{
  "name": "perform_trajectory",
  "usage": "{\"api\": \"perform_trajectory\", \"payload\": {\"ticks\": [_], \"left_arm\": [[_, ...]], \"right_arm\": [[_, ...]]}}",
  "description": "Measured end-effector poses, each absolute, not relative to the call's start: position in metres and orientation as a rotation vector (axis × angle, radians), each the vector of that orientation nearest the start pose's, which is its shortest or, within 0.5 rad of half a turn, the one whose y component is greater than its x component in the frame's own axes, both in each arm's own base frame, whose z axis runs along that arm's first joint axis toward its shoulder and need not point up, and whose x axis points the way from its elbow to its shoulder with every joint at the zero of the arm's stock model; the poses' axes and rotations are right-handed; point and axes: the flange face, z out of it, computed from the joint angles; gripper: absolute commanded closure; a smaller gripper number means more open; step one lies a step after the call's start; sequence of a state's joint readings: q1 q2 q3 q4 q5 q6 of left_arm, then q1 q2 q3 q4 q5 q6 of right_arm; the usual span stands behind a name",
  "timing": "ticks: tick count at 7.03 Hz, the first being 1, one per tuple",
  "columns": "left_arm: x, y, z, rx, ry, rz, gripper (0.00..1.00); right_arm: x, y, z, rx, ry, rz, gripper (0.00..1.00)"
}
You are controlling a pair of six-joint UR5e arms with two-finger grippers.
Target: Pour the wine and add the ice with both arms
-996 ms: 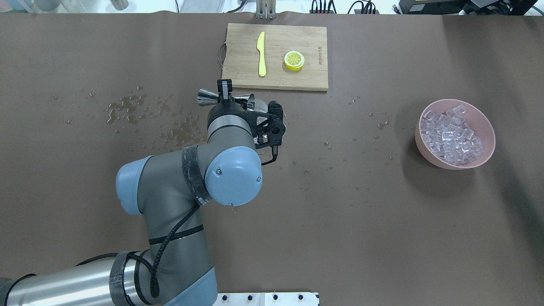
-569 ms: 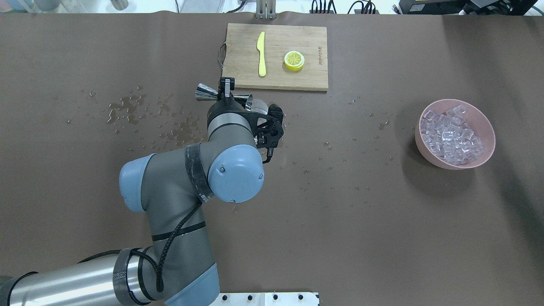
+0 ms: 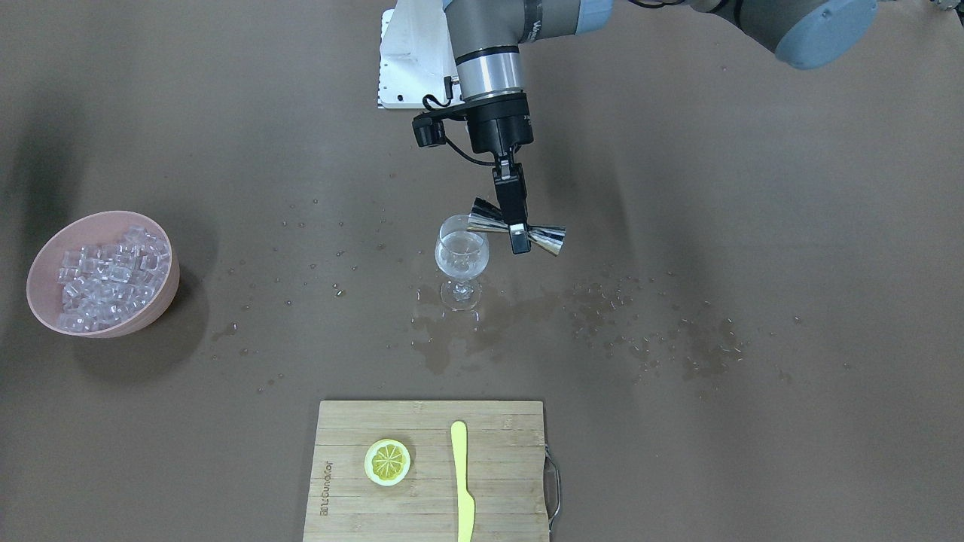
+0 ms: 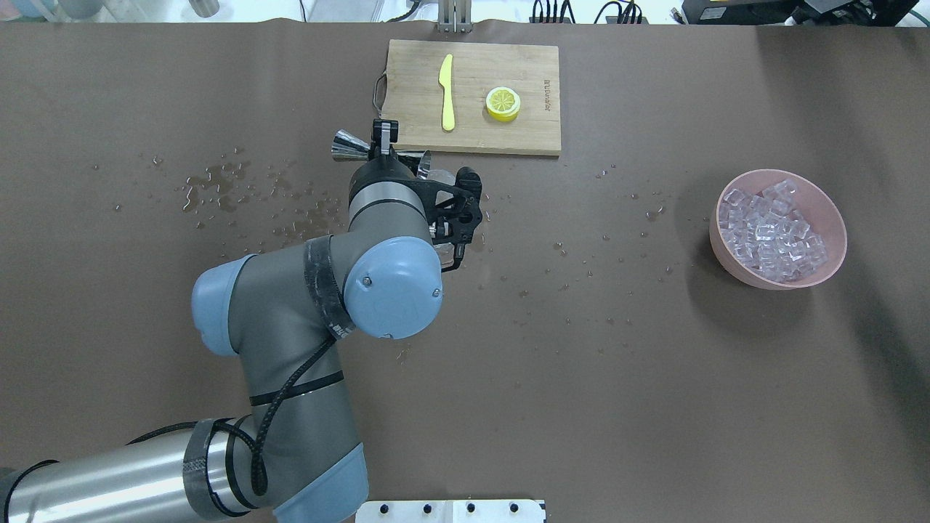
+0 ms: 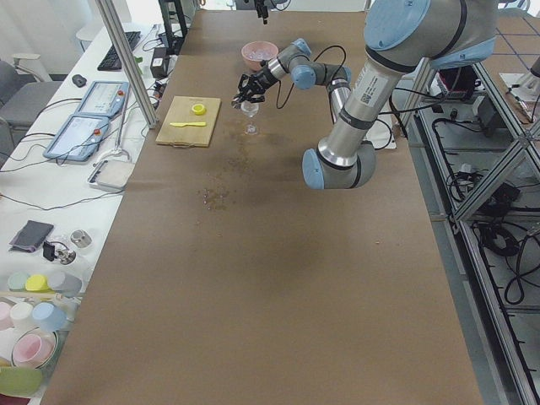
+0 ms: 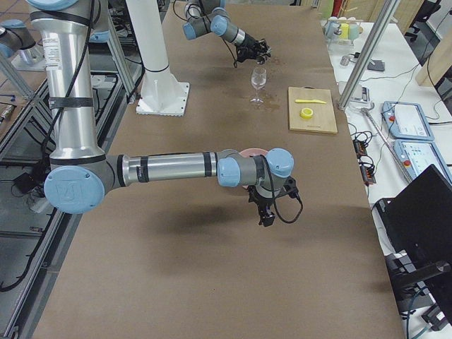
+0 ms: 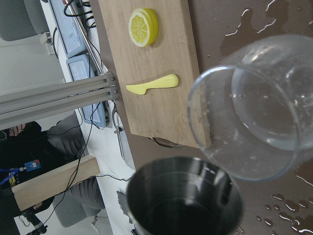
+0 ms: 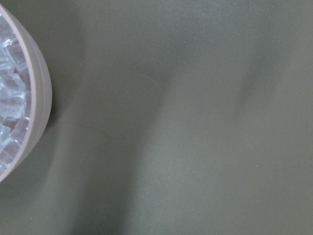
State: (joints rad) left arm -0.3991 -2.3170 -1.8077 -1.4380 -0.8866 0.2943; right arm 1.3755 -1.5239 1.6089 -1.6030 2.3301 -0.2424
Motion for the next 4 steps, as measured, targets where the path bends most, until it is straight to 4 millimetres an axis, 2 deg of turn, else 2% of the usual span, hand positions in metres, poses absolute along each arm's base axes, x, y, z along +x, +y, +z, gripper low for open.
{"api": "perform_trajectory", "payload": {"ticks": [1, 2, 4], "left_arm": [[0.493, -0.425, 0.135, 1.107, -0.145, 0.892, 1.0], [0.48, -0.424, 0.155, 1.151, -0.047, 0.757, 1.0], [0.458, -0.434, 0.205, 1.175, 0.166, 0.447, 1.0]], "right_arm": [[-0.037, -0.518, 0.621, 0.068, -0.764, -0.437, 0.0], [-0.037, -0.521, 0.621, 0.068, -0.764, -0.437, 0.0], [-0.038, -0.523, 0.62, 0.068, -0.764, -0.437, 0.0]]}}
